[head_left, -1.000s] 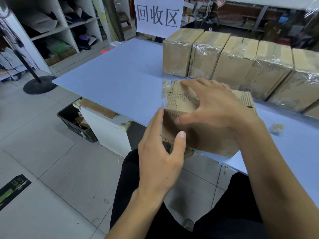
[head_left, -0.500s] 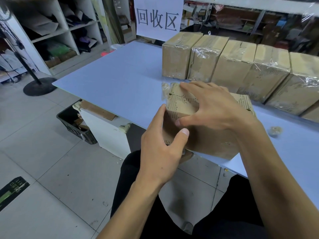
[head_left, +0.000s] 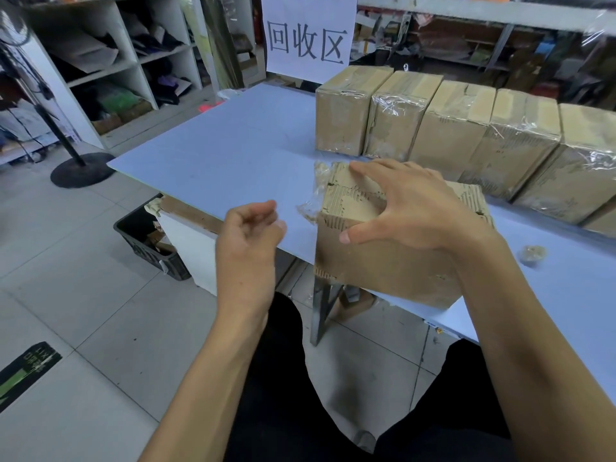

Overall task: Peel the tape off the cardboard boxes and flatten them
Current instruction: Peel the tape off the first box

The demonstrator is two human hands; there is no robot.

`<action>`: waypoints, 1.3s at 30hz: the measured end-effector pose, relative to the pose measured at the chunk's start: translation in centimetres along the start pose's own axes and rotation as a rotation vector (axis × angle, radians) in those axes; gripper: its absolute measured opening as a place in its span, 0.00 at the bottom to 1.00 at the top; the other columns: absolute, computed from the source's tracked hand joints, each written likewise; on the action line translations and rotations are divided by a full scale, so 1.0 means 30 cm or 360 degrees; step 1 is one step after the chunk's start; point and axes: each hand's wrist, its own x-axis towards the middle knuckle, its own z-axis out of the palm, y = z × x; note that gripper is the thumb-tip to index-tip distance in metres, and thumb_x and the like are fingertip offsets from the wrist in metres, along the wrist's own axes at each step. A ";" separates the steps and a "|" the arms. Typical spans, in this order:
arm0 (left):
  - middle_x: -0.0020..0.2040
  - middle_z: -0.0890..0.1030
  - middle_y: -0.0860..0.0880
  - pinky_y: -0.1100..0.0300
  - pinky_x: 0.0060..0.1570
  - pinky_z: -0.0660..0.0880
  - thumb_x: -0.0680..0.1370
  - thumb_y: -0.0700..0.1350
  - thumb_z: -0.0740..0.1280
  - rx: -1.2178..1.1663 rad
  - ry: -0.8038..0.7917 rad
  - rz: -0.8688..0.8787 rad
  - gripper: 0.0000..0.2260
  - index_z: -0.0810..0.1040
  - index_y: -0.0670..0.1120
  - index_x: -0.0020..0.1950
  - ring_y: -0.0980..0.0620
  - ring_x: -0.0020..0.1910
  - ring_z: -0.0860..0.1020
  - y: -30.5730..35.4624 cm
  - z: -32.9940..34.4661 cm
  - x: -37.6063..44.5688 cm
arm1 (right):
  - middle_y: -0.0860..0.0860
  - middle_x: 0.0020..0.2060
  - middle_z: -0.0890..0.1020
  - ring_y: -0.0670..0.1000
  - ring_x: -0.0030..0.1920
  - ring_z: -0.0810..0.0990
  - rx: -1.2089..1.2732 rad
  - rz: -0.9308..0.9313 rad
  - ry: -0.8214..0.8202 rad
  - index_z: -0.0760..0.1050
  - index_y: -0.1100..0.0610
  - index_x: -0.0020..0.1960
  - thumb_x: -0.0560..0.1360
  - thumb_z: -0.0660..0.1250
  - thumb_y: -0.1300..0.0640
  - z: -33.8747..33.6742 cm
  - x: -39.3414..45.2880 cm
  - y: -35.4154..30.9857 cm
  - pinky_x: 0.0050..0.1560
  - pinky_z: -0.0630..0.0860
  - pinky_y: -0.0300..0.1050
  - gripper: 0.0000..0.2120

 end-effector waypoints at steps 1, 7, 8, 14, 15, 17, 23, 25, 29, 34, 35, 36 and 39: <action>0.55 0.83 0.51 0.61 0.59 0.75 0.75 0.38 0.70 0.0125 0.0049 0.0059 0.10 0.79 0.45 0.56 0.58 0.56 0.81 0.019 -0.010 0.010 | 0.42 0.77 0.64 0.53 0.75 0.62 0.0008 0.0002 0.0001 0.58 0.44 0.79 0.64 0.72 0.30 0.000 0.000 -0.001 0.73 0.56 0.54 0.50; 0.55 0.84 0.58 0.65 0.60 0.75 0.77 0.44 0.71 0.0607 -0.0301 0.0207 0.11 0.81 0.50 0.60 0.64 0.56 0.80 0.101 0.002 -0.075 | 0.43 0.77 0.64 0.53 0.75 0.64 -0.0009 0.0000 0.0057 0.59 0.43 0.79 0.56 0.63 0.23 0.003 -0.006 -0.005 0.73 0.60 0.57 0.55; 0.59 0.82 0.59 0.63 0.64 0.74 0.75 0.51 0.70 0.0671 -0.0377 0.0186 0.17 0.80 0.52 0.64 0.64 0.60 0.78 0.098 0.012 -0.091 | 0.43 0.77 0.65 0.52 0.74 0.65 -0.0021 -0.0004 0.0072 0.59 0.43 0.79 0.56 0.61 0.23 0.003 -0.008 -0.007 0.73 0.60 0.57 0.55; 0.72 0.71 0.63 0.54 0.73 0.67 0.70 0.59 0.65 0.0868 -0.0503 0.0209 0.33 0.68 0.58 0.75 0.63 0.72 0.68 0.089 0.089 -0.103 | 0.44 0.78 0.64 0.53 0.76 0.63 -0.0060 -0.0010 0.0067 0.58 0.43 0.80 0.64 0.69 0.28 0.002 -0.004 -0.004 0.73 0.59 0.57 0.49; 0.72 0.70 0.63 0.55 0.73 0.67 0.70 0.58 0.65 0.0871 -0.0505 0.0208 0.33 0.67 0.57 0.76 0.63 0.71 0.68 0.090 0.100 -0.105 | 0.44 0.77 0.65 0.54 0.75 0.63 -0.0068 -0.0011 0.0071 0.59 0.44 0.80 0.64 0.70 0.28 0.001 -0.003 -0.003 0.72 0.60 0.57 0.49; 0.72 0.69 0.63 0.56 0.73 0.67 0.70 0.58 0.65 0.0902 -0.0524 0.0202 0.35 0.65 0.57 0.77 0.63 0.71 0.67 0.087 0.116 -0.109 | 0.44 0.75 0.68 0.55 0.73 0.66 -0.0086 -0.0018 0.0080 0.61 0.44 0.78 0.64 0.69 0.28 0.002 -0.005 -0.005 0.70 0.62 0.56 0.48; 0.72 0.70 0.63 0.55 0.73 0.67 0.68 0.62 0.66 0.0754 -0.0582 0.0149 0.37 0.66 0.57 0.77 0.63 0.71 0.69 0.065 0.127 -0.061 | 0.46 0.72 0.71 0.56 0.71 0.68 -0.0100 -0.0017 0.0080 0.63 0.45 0.77 0.61 0.63 0.26 -0.003 -0.008 -0.007 0.68 0.64 0.57 0.48; 0.66 0.78 0.60 0.49 0.69 0.71 0.69 0.60 0.67 0.0672 -0.0606 0.0169 0.30 0.71 0.58 0.71 0.58 0.67 0.75 0.064 0.123 -0.020 | 0.44 0.71 0.72 0.54 0.70 0.69 -0.0073 -0.0081 0.0091 0.63 0.44 0.77 0.57 0.57 0.26 0.004 -0.025 -0.013 0.68 0.63 0.55 0.50; 0.61 0.80 0.63 0.47 0.71 0.69 0.73 0.58 0.70 0.0597 -0.0644 0.0190 0.18 0.76 0.62 0.63 0.61 0.66 0.75 0.086 0.101 0.085 | 0.40 0.73 0.68 0.51 0.72 0.66 -0.0049 -0.0126 0.0095 0.59 0.43 0.79 0.61 0.67 0.24 0.020 -0.037 -0.007 0.71 0.59 0.53 0.51; 0.57 0.79 0.63 0.55 0.68 0.73 0.78 0.48 0.72 0.0683 -0.0593 0.0255 0.10 0.76 0.61 0.54 0.63 0.62 0.77 0.123 0.099 0.155 | 0.39 0.71 0.69 0.51 0.70 0.67 -0.0039 -0.0142 0.0090 0.60 0.43 0.78 0.62 0.70 0.26 0.019 -0.027 -0.001 0.70 0.60 0.52 0.49; 0.56 0.80 0.61 0.56 0.66 0.75 0.78 0.47 0.72 0.0692 -0.0557 0.0252 0.09 0.77 0.58 0.54 0.62 0.61 0.78 0.119 0.105 0.168 | 0.39 0.70 0.69 0.50 0.70 0.67 -0.0033 -0.0152 0.0094 0.60 0.43 0.78 0.62 0.70 0.25 0.022 -0.030 -0.001 0.70 0.59 0.51 0.50; 0.54 0.81 0.59 0.56 0.64 0.76 0.77 0.48 0.73 0.0699 -0.0502 0.0255 0.09 0.77 0.55 0.54 0.60 0.59 0.80 0.118 0.114 0.178 | 0.38 0.70 0.69 0.49 0.70 0.67 -0.0034 -0.0163 0.0098 0.60 0.43 0.78 0.61 0.69 0.24 0.025 -0.033 -0.001 0.70 0.58 0.51 0.51; 0.49 0.83 0.52 0.52 0.57 0.79 0.75 0.50 0.75 0.0741 -0.0368 0.0238 0.09 0.78 0.49 0.51 0.52 0.52 0.82 0.111 0.143 0.210 | 0.38 0.72 0.67 0.48 0.71 0.65 -0.0034 -0.0182 0.0069 0.58 0.43 0.79 0.61 0.69 0.23 0.021 -0.043 -0.003 0.70 0.56 0.49 0.52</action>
